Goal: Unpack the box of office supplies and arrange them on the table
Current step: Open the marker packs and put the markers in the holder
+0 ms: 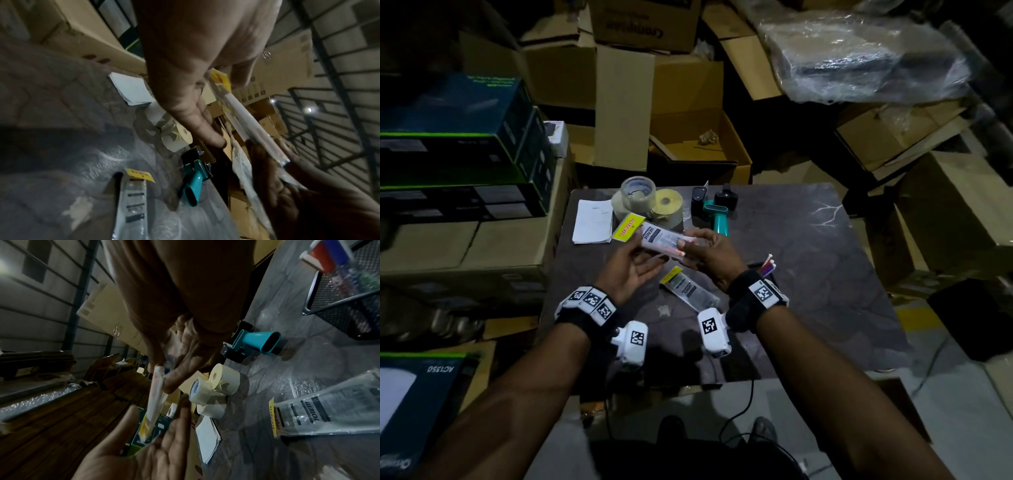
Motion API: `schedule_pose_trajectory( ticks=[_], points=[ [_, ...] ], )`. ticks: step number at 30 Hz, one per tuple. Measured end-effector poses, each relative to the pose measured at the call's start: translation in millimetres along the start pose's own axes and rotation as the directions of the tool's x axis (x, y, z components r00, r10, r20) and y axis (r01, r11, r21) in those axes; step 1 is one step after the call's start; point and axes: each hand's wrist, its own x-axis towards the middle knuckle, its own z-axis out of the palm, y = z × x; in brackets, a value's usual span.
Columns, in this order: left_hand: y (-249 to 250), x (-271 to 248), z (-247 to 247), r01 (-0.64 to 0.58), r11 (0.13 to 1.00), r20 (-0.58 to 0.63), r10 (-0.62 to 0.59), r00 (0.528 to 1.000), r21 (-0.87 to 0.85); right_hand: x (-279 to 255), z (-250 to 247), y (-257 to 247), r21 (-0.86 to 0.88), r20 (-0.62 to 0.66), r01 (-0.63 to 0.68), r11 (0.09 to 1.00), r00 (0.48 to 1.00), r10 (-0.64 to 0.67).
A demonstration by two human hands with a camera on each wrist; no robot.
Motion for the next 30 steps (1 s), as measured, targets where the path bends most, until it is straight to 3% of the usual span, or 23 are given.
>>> schedule_pose_trajectory(
  ticks=[6, 9, 12, 14, 19, 25, 30],
  points=[
    [5, 11, 7, -0.059, 0.981, 0.027, 0.065, 0.998, -0.182, -8, 4, -7, -0.032, 0.101, 0.010, 0.999, 0.995, -0.007],
    [10, 14, 6, -0.069, 0.980, 0.011, 0.072, 0.997, -0.189, -8, -4, -10, -0.176, 0.014, 0.061, 0.983, 0.998, -0.060],
    [11, 13, 8, -0.099, 0.989, -0.016, 0.098, 0.995, -0.113, -2, -6, -8, -0.433, -0.128, 0.144, 0.890, 0.967, -0.219],
    [8, 13, 9, -0.116, 0.990, -0.033, 0.114, 0.993, -0.074, 3, -4, -7, -0.534, -0.145, 0.161, 0.830, 0.950, -0.278],
    [6, 16, 9, -0.159, 0.985, -0.056, 0.156, 0.986, -0.070, 6, 4, -9, -0.677, -0.057, 0.128, 0.725, 0.973, -0.225],
    [7, 15, 3, -0.170, 0.983, -0.030, 0.168, 0.985, -0.074, 5, 6, -5, -0.554, -0.004, 0.126, 0.823, 0.988, -0.154],
    [6, 14, 3, -0.170, 0.981, -0.004, 0.170, 0.985, -0.090, 2, 3, -9, -0.224, 0.024, 0.028, 0.974, 0.999, -0.023]
  ],
)
